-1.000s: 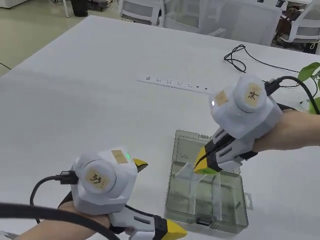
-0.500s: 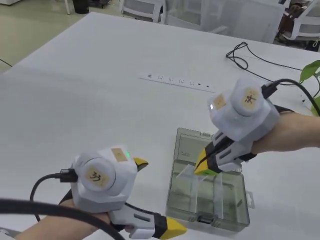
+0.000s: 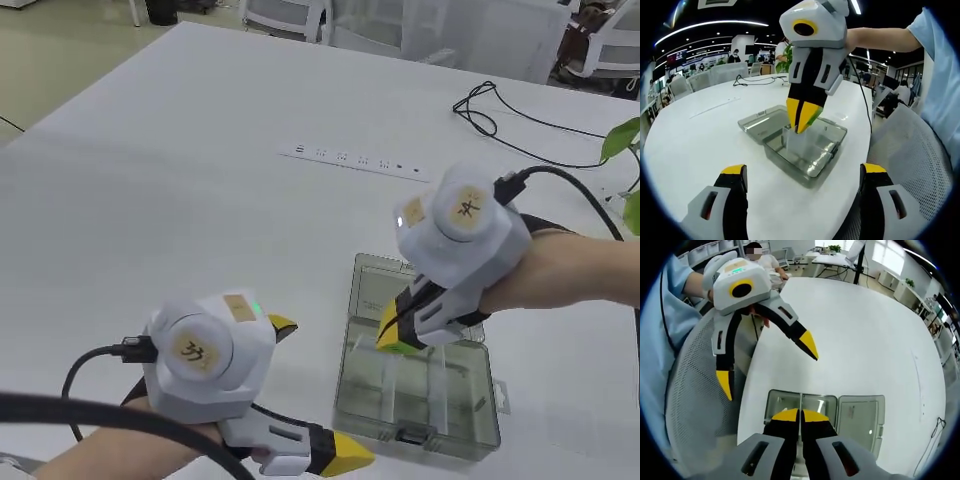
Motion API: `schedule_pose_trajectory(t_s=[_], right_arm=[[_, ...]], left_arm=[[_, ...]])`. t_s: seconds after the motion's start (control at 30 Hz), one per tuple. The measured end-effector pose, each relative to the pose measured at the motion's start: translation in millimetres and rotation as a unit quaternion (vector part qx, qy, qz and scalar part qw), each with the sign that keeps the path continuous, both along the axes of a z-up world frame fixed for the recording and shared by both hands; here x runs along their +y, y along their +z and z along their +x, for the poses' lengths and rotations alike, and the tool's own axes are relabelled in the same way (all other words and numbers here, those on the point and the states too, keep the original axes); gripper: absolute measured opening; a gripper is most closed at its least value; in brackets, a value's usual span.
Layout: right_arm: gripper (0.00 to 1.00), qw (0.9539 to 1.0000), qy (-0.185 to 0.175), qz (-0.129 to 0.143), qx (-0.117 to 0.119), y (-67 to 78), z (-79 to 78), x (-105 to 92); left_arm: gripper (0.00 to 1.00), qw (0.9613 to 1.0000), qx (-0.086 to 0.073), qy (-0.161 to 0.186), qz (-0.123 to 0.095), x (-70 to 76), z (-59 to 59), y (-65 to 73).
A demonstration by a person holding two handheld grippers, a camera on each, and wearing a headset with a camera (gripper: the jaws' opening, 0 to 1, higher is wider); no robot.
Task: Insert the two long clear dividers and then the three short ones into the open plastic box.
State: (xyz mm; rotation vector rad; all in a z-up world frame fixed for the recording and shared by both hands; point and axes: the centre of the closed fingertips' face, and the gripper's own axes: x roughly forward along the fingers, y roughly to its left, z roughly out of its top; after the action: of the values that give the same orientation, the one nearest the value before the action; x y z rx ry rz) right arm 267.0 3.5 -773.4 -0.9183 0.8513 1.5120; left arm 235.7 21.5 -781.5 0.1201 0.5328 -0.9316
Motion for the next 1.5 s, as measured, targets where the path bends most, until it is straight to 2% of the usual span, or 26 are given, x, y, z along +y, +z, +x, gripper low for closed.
schedule_pose_trajectory(t_s=[0.47, 0.53, 1.0, 1.23, 1.43, 1.5], right_arm=[[0.02, 0.9996, -0.027, -0.001, -0.012, -14.3, 2.3, 3.5], [0.02, 0.9996, -0.023, -0.001, -0.017, -17.0, 1.9, 3.4], [0.02, 0.9993, -0.031, -0.021, -0.005, -36.2, 2.0, 4.2], [0.02, 0.9991, -0.035, -0.025, -0.001, -36.6, 1.6, 3.6], [0.02, 0.9988, -0.034, -0.034, -0.003, -42.9, 1.8, 3.8], [0.02, 0.9985, -0.041, -0.036, 0.004, -43.0, 2.3, 3.3]], left_arm=[[0.94, 1.0, 0.002, 0.0, 0.001, 1.5, -1.7, -1.4], [0.94, 1.0, 0.001, 0.001, 0.0, 1.4, -1.4, -1.2], [0.94, 1.0, 0.002, -0.002, 0.001, 0.8, -0.9, -0.8], [0.95, 1.0, 0.002, -0.004, 0.002, 1.3, -0.6, -0.6], [0.96, 1.0, -0.001, -0.001, -0.003, 1.4, 1.7, 1.9], [0.97, 1.0, -0.004, 0.001, 0.0, 2.2, 2.6, 2.1]])
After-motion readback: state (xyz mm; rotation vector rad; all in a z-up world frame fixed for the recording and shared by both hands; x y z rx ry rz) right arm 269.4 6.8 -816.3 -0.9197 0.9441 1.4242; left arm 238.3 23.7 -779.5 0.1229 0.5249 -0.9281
